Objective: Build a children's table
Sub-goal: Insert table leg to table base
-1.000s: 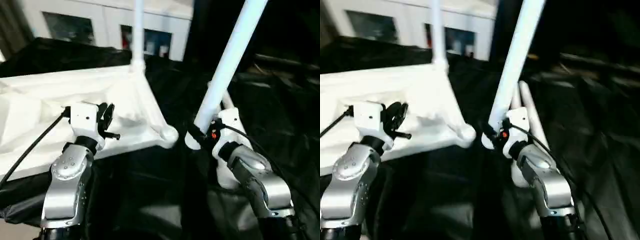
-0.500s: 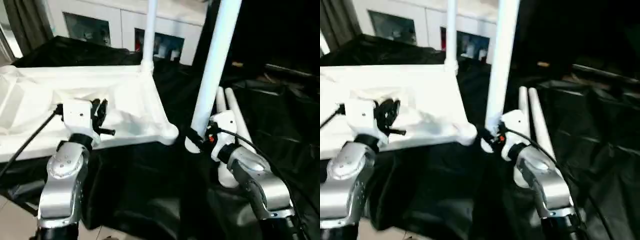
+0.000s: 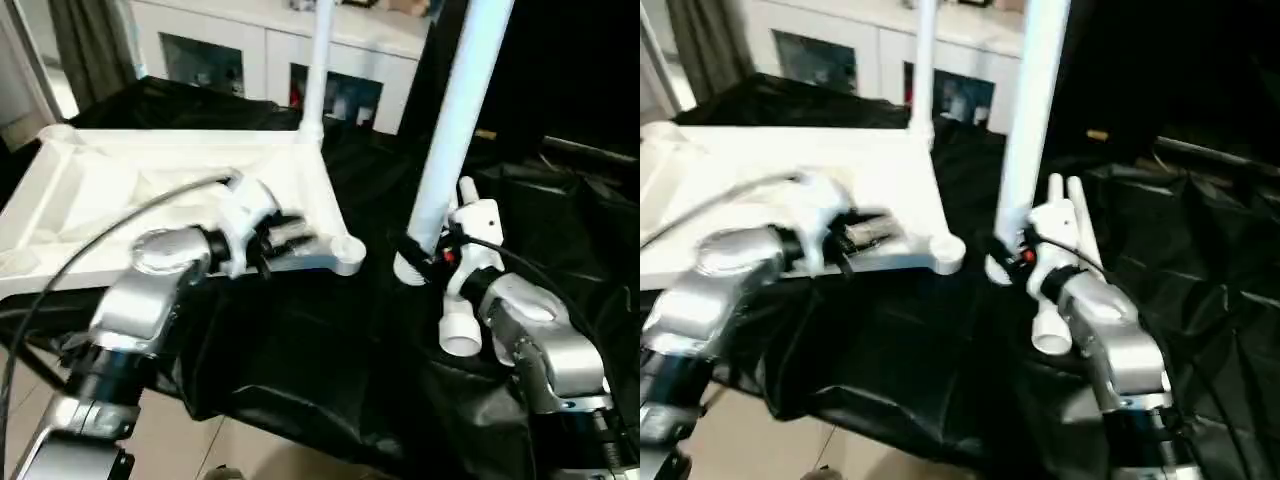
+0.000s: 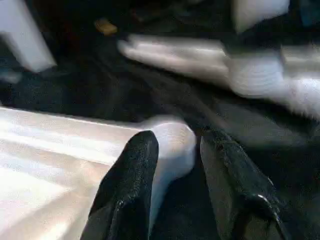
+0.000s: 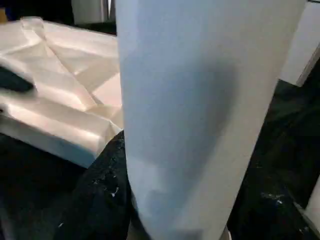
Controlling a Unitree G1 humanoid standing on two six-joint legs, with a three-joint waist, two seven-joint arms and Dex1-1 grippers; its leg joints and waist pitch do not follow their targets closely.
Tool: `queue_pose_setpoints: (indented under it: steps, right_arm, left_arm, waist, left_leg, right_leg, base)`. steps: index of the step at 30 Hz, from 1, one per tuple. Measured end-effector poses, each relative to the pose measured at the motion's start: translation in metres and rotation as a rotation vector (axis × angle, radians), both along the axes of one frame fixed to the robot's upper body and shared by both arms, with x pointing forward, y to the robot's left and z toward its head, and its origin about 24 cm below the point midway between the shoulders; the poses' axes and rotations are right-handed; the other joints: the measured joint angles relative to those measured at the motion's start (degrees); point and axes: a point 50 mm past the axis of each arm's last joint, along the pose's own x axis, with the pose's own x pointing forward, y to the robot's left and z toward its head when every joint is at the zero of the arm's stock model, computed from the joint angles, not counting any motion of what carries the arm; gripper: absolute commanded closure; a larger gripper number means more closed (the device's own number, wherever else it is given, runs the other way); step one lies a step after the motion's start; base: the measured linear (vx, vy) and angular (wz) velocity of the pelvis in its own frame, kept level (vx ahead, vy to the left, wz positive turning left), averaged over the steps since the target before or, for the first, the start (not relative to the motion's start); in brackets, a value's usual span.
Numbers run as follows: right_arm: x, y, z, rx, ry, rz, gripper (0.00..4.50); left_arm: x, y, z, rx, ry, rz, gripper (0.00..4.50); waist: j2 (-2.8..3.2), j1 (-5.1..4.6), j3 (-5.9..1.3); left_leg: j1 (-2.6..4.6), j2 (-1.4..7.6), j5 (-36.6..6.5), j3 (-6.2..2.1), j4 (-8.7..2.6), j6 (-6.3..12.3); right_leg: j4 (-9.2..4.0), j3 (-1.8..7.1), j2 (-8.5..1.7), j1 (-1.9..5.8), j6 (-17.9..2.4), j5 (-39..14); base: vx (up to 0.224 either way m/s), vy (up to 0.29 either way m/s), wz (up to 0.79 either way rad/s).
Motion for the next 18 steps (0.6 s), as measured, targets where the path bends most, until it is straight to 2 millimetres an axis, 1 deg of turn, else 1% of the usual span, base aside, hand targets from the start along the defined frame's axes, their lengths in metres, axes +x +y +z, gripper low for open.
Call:
queue_pose_setpoints:
  steps: [1,2,4,5,7,8,10,11,12,13,15,17,18]
  right_arm:
    - [0.000,-0.002,0.001,-0.007,-0.004,0.005,2.57]
    - [0.000,-0.003,0.001,-0.011,-0.005,0.009,2.57]
    - [0.000,-0.003,0.001,-0.012,-0.007,0.015,2.57]
    - [0.000,-0.003,0.001,-0.013,-0.008,0.015,2.57]
    - [0.000,-0.002,0.002,-0.013,-0.009,0.023,2.57]
    - [0.000,-0.002,0.001,-0.013,-0.009,0.027,2.57]
    - [-0.003,-0.003,0.001,-0.021,-0.008,0.039,2.57]
    - [-0.004,-0.003,0.001,-0.022,-0.009,0.041,2.57]
    - [-0.004,-0.004,0.001,-0.024,-0.008,0.040,2.57]
    - [-0.005,-0.006,-0.001,-0.028,-0.003,0.036,2.57]
    - [-0.006,-0.006,-0.003,-0.026,0.004,0.034,2.57]
    - [-0.007,-0.006,-0.004,-0.025,0.006,0.031,2.57]
    - [-0.007,-0.005,-0.004,-0.022,0.006,0.032,2.57]
  left_arm:
    - [0.005,0.001,-0.005,0.054,0.027,-0.029,3.05]
    - [0.010,0.003,-0.007,0.089,0.049,-0.036,3.05]
    - [0.020,0.007,-0.005,0.141,0.045,-0.035,3.26]
    - [0.023,0.007,-0.004,0.157,0.036,-0.038,3.26]
    - [0.031,0.009,-0.003,0.202,0.032,-0.030,3.51]
    - [0.033,0.011,-0.002,0.216,0.032,-0.024,3.51]
    - [0.038,0.014,-0.006,0.237,0.056,0.003,3.64]
    - [0.039,0.016,-0.008,0.244,0.062,0.015,3.83]
    - [0.039,0.017,-0.011,0.245,0.070,0.020,3.83]
    - [0.040,0.017,-0.014,0.219,0.083,0.034,3.96]
    - [0.042,0.014,-0.017,0.159,0.092,0.073,4.00]
    - [0.049,0.008,-0.017,-0.001,0.049,0.190,4.14]
    - [0.053,0.005,-0.013,-0.057,0.026,0.235,4.29]
  waist:
    - [0.03,-0.02,0.02]
    - [0.04,-0.02,0.02]
    - [0.14,0.02,0.08]
    - [0.26,0.07,0.12]
    - [0.41,0.08,0.22]
    - [0.43,0.07,0.23]
    - [0.57,0.12,0.30]
    - [0.63,0.11,0.34]
    - [0.67,0.10,0.36]
    - [0.69,0.15,0.38]
    - [0.77,0.23,0.42]
    - [0.85,0.47,0.53]
    - [0.82,0.59,0.55]
  left_leg:
    - [-0.03,0.00,0.2,-0.01,-0.16,0.03]
    - [-0.03,-0.01,0.5,0.00,-0.39,0.09]
    - [-0.10,0.00,0.6,-0.01,-0.74,0.01]
    - [-0.19,0.02,0.6,-0.03,-0.79,-0.02]
    - [-0.37,0.01,0.7,-0.02,-0.79,-0.02]
    - [-0.48,0.01,0.7,-0.02,-0.79,-0.03]
    - [-0.60,0.01,0.7,-0.03,-0.78,0.05]
    - [-0.61,0.02,0.7,-0.02,-0.78,0.06]
    - [-0.62,0.01,0.7,-0.01,-0.78,0.07]
    - [-0.63,0.01,0.7,-0.02,-0.78,0.06]
    - [-0.63,0.01,0.7,-0.02,-0.78,-0.01]
    - [-0.66,0.00,0.6,0.00,-0.76,0.01]
    - [-0.67,0.00,0.7,0.00,-0.76,0.06]
  right_leg:
    - [-0.09,-0.04,0.02,-0.02,0.0,0.0]
    - [-0.21,-0.08,0.04,-0.03,0.0,0.0]
    - [-0.64,-0.14,0.11,-0.04,-0.1,0.2]
    - [-0.74,-0.18,0.10,-0.04,-0.1,0.2]
    - [-0.87,-0.17,0.10,-0.09,0.0,0.2]
    - [-0.91,-0.17,0.09,-0.16,0.0,0.2]
    - [-1.05,-0.18,0.09,-0.19,0.0,0.2]
    - [-1.09,-0.17,0.08,-0.19,0.0,0.2]
    - [-1.10,-0.17,0.06,-0.19,0.0,0.2]
    - [-1.13,-0.18,0.06,-0.18,0.0,0.2]
    - [-1.13,-0.18,0.05,-0.17,0.0,0.2]
    - [-1.11,-0.20,0.00,-0.16,0.0,0.3]
    - [-1.11,-0.25,0.01,-0.16,0.0,0.3]
  base:
    - [0.000,0.000,0.00]
    - [0.000,0.000,0.00]
    - [0.000,0.000,0.00]
    - [0.000,0.000,0.00]
    - [0.000,0.000,0.00]
    - [0.000,0.000,0.00]
    - [0.000,0.000,0.00]
    - [0.000,0.000,0.00]
    - [0.000,0.000,0.00]
    - [0.000,0.000,0.00]
    - [0.000,0.000,0.00]
    - [0.000,0.000,0.00]
    - [0.000,0.000,0.00]
